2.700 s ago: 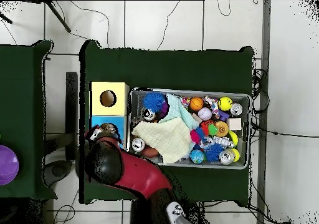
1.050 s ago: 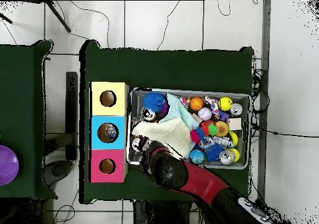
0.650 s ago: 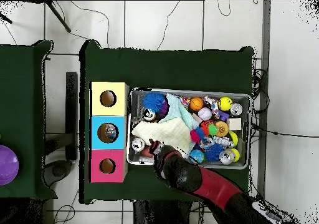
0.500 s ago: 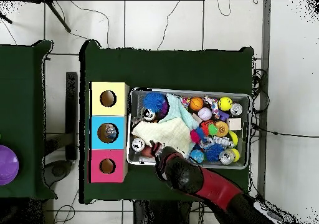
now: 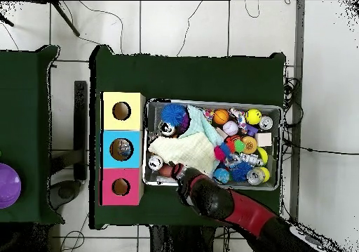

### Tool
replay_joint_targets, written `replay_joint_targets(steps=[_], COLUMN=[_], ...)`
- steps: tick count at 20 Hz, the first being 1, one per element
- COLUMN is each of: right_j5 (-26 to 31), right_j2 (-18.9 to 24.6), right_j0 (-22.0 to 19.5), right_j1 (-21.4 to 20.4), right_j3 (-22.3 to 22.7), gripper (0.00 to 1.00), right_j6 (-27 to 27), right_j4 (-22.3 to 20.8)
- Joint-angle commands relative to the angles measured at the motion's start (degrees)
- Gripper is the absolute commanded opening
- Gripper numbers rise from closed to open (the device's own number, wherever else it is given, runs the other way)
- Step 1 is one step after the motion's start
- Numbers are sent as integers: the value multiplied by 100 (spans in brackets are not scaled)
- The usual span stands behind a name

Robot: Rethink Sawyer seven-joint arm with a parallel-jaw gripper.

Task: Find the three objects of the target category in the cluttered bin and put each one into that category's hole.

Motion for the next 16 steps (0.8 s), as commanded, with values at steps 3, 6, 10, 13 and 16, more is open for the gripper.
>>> replay_joint_targets(steps=[3, 6, 10, 13, 16], right_j5=[686, 865, 1253, 1491, 1646], right_j2=[538, 517, 539, 382, 49], right_j0=[-454, -506, -529, -328, -12], right_j1=[424, 203, -266, -923, -1421], right_j3=[-816, -830, -780, -759, -906], gripper=[100, 100, 100, 100, 100], right_j6=[-128, -175, -168, -194, -272], right_j4=[-405, -477, -429, -458, -661])
